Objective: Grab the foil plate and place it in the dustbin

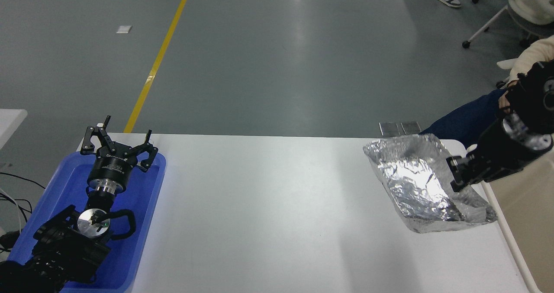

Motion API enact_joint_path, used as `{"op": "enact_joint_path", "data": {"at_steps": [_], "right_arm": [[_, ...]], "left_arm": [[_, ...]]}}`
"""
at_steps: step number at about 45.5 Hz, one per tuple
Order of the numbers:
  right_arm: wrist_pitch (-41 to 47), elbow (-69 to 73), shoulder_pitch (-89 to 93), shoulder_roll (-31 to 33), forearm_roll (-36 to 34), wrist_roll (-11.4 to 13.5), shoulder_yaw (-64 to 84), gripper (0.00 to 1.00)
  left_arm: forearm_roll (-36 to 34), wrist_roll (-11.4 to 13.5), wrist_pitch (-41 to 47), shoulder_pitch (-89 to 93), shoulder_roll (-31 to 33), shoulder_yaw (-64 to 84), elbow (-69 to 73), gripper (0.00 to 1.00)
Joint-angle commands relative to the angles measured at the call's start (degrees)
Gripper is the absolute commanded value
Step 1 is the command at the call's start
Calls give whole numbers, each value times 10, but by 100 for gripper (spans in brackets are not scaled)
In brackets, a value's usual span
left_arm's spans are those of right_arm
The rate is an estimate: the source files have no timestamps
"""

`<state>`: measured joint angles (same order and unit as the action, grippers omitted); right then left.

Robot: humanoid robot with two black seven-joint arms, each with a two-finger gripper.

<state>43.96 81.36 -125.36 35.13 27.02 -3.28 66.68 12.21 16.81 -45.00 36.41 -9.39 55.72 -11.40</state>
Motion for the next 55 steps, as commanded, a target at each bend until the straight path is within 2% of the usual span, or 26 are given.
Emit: {"op": "enact_joint_path", "data": {"at_steps": [1,10,30,37,45,55], "right_arm": [[10,4,-111,0,-43,-1,43,0],[10,12,-185,-8,-44,0,78,0],[10,9,-179,6,-46,0,133,0],[10,8,-176,35,-46,0,198,0],[10,3,-176,103,-36,2,252,0],[10,-2,-130,131,-34,3,315,0]], "left_arm": [[0,1,0,0,0,0,0,100],[0,1,0,0,0,0,0,100],[0,0,0,1,0,0,0,100],[0,0,0,0,0,0,0,100],[0,0,0,0,0,0,0,100],[0,0,0,0,0,0,0,100]]}}
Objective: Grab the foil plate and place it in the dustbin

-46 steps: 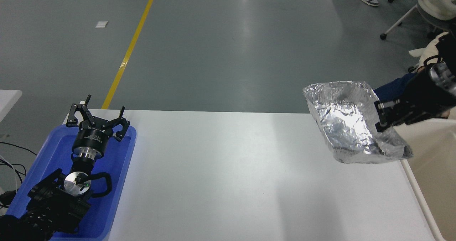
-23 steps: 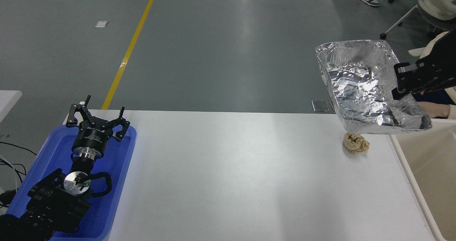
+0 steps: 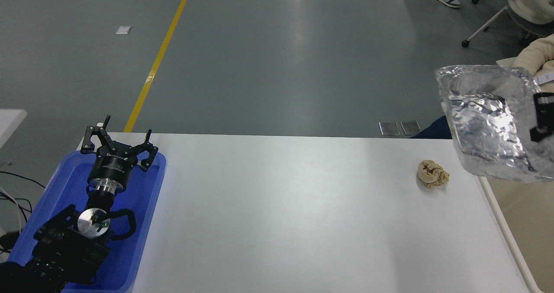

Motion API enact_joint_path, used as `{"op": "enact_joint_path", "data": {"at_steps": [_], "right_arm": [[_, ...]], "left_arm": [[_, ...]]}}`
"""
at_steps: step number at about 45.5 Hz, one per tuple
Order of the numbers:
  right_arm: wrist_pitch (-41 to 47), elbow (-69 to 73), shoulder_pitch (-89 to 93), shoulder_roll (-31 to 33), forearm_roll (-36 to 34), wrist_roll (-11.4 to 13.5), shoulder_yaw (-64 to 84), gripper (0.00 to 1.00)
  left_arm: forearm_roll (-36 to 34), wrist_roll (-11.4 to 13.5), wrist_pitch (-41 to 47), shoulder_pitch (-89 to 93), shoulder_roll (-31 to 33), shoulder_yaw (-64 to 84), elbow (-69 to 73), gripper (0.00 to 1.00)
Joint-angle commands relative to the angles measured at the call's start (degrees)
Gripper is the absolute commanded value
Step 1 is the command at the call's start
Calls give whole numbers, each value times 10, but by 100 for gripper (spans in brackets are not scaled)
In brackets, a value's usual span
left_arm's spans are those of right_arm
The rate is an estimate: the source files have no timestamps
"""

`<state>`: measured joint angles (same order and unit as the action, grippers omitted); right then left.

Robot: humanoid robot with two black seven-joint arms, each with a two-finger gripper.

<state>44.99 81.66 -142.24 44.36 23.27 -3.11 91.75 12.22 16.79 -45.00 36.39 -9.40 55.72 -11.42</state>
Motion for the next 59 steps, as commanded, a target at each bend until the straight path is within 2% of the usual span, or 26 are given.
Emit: {"op": "enact_joint_path", "data": {"at_steps": [1,9,15,21,26,31,39,44,47,59], "right_arm": [[0,-6,49,42,4,1,64,0],[0,-40,130,96,-9,0,51,0],[-128,-56,173,152,-30,1,37,0],[-241,-102,237,162,-60,0,26,0],[-280,-178,345,162,-74,0,-33,0],[-284,-274,484,162,-82,1,-156,0],[-285,-439,744,135,-79,2,-386,0],[-285,-576,900,47,-76,4,-498,0],[-285,-641,943,14,-75,5,-521,0],[-321,-758,1014,-46,-81,15,-531,0]], "left_arm": [[0,0,0,0,0,0,0,100],[0,0,0,0,0,0,0,100],[0,1,0,0,0,0,0,100],[0,1,0,0,0,0,0,100],[0,1,0,0,0,0,0,100],[0,0,0,0,0,0,0,100],[0,1,0,0,0,0,0,100],[0,0,0,0,0,0,1,100],[0,1,0,0,0,0,0,100],[0,1,0,0,0,0,0,100]]}}
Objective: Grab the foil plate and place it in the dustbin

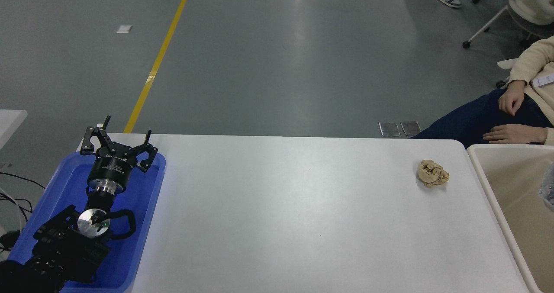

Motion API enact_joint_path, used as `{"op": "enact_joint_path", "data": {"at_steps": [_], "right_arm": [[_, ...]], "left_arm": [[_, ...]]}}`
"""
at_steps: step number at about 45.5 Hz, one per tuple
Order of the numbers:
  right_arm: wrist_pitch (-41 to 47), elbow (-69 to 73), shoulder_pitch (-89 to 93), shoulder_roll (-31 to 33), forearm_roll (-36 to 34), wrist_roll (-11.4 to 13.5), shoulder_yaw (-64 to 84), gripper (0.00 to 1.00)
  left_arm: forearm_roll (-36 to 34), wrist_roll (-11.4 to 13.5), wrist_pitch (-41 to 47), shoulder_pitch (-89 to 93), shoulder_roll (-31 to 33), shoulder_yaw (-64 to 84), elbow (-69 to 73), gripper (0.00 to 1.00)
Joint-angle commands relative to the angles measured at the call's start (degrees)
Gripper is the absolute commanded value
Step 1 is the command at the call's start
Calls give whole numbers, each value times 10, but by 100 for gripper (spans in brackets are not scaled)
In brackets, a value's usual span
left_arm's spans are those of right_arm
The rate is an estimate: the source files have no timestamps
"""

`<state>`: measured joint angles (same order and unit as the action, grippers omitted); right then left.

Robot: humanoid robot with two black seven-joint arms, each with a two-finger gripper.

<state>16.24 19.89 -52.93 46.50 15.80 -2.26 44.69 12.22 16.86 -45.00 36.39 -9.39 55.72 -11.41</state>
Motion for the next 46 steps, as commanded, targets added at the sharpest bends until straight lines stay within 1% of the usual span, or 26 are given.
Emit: {"op": "enact_joint_path", "data": {"at_steps": [1,12,21,36,37,39,40,41,44,46], "right_arm": [[-39,-148,127,-72,-6,7,-60,0],[-93,-165,143,-91,-7,7,-61,0],[-152,-182,172,-122,-8,6,-82,0],[-167,-189,180,-127,-8,6,-94,0],[-169,-189,180,-127,-8,6,-94,5],[-175,-189,180,-127,-8,5,-94,34],[-180,-190,180,-127,-8,6,-94,46],[-187,-190,180,-127,-7,5,-94,56],[-213,-190,181,-126,-8,5,-94,81],[-229,-189,181,-127,-8,5,-94,91]], "left_arm": [[0,-1,0,0,0,0,0,100],[0,-1,0,0,0,0,1,100],[0,0,0,0,0,0,0,100],[1,-1,0,0,0,0,0,100],[0,0,0,0,0,0,0,100],[1,0,0,0,0,0,0,100],[0,-1,0,0,0,0,0,100],[0,0,0,0,0,0,1,100],[0,0,0,0,0,0,1,100],[0,-1,0,0,0,0,1,100]]}}
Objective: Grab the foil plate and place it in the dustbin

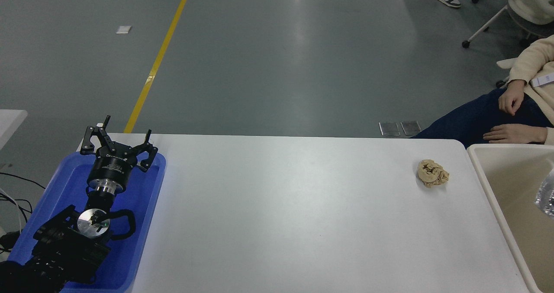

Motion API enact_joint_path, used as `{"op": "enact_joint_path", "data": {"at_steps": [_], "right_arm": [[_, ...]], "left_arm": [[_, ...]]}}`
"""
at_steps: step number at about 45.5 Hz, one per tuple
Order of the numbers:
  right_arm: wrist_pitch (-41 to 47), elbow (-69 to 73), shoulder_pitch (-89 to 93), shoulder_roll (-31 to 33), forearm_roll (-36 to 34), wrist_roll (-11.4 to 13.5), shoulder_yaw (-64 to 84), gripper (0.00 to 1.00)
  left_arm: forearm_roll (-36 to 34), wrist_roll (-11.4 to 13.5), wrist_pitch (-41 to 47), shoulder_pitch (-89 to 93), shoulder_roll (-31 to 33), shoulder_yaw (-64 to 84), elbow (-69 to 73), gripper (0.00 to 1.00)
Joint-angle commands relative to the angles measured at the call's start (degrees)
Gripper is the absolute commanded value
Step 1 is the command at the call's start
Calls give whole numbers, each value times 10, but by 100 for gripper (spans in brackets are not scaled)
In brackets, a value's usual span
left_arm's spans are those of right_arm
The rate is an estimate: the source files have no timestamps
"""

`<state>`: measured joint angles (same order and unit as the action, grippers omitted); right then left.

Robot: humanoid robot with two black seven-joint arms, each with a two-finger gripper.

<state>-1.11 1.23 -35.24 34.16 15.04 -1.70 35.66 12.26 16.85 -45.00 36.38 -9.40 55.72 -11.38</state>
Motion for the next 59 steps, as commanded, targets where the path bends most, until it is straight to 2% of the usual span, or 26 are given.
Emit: {"op": "enact_joint_path", "data": {"at_steps": [1,8,24,27,33,37,46,59], "right_arm": [[-63,-3,5,-3,0,-1,-3,93],[-73,6,0,-2,0,-1,-5,99],[-69,47,-11,6,0,-1,-31,99],[-68,95,-35,30,1,-1,-38,100],[-69,257,-83,119,6,-1,-34,100],[-66,343,-126,149,8,-1,-30,100],[-54,433,-195,159,9,-1,32,100],[4,593,-405,151,8,-1,254,100]], "left_arm": [[0,-1,0,0,0,0,0,100],[0,0,0,0,0,0,0,100],[0,0,0,0,0,0,0,100],[0,0,0,0,0,0,0,100],[0,0,0,1,0,0,0,100],[0,0,0,0,0,0,0,100],[0,0,0,0,0,0,0,100],[0,0,0,0,0,0,0,100]]}}
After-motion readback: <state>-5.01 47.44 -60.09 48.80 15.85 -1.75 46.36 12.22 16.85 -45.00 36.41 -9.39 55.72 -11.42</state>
